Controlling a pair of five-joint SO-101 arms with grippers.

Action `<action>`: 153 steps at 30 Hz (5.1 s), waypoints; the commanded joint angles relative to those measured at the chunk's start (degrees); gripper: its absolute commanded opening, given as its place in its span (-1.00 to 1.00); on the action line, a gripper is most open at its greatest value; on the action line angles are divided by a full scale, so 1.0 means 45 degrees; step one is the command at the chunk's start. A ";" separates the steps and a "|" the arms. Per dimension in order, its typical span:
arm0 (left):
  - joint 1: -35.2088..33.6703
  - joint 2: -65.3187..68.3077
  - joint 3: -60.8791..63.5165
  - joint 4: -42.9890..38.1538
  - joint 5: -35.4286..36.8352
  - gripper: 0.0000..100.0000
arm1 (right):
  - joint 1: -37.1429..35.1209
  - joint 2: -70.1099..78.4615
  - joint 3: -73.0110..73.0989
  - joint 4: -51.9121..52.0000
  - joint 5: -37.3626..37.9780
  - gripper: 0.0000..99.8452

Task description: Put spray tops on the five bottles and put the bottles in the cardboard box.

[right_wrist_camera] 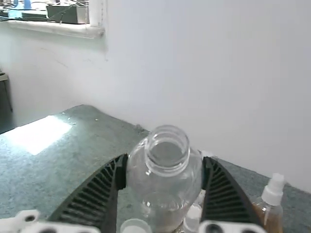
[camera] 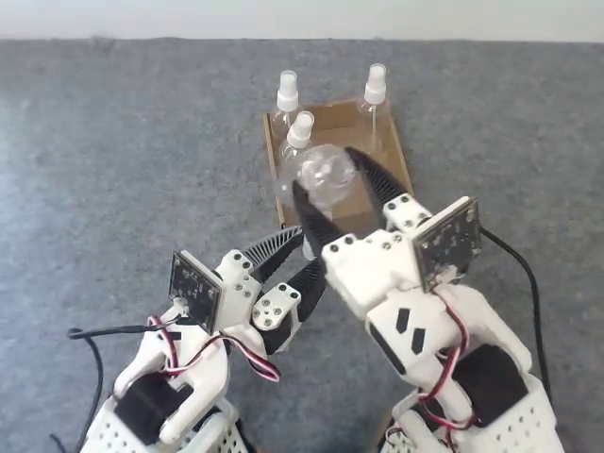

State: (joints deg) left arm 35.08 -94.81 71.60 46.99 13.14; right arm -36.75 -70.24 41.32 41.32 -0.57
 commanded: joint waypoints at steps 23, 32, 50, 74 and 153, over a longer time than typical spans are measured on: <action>-0.1524 -0.0234 -0.0557 -0.0313 -0.0430 -0.97 | 0.3468 -0.0420 -0.0821 0.3995 0.1133 -0.77; -0.3770 -0.0234 -0.1592 -0.0313 -0.0176 -0.97 | 0.2276 -0.0420 -0.0762 0.5988 0.1231 -0.77; -0.7639 -0.0254 -0.3155 -0.0391 0.3048 -0.97 | -0.1436 -0.0400 0.3165 0.3311 0.2129 -0.77; -0.7678 -0.2149 -0.3136 -0.0274 0.4024 -0.97 | -0.2393 -0.0303 0.5490 0.0557 0.2149 -0.78; -0.2422 -0.2129 -0.0791 0.0586 0.0586 -0.97 | -0.2608 -0.4015 0.6779 0.0694 0.2657 -0.86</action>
State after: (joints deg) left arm 22.68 -103.60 68.18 49.10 17.89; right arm -49.32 -85.89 73.49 44.04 10.68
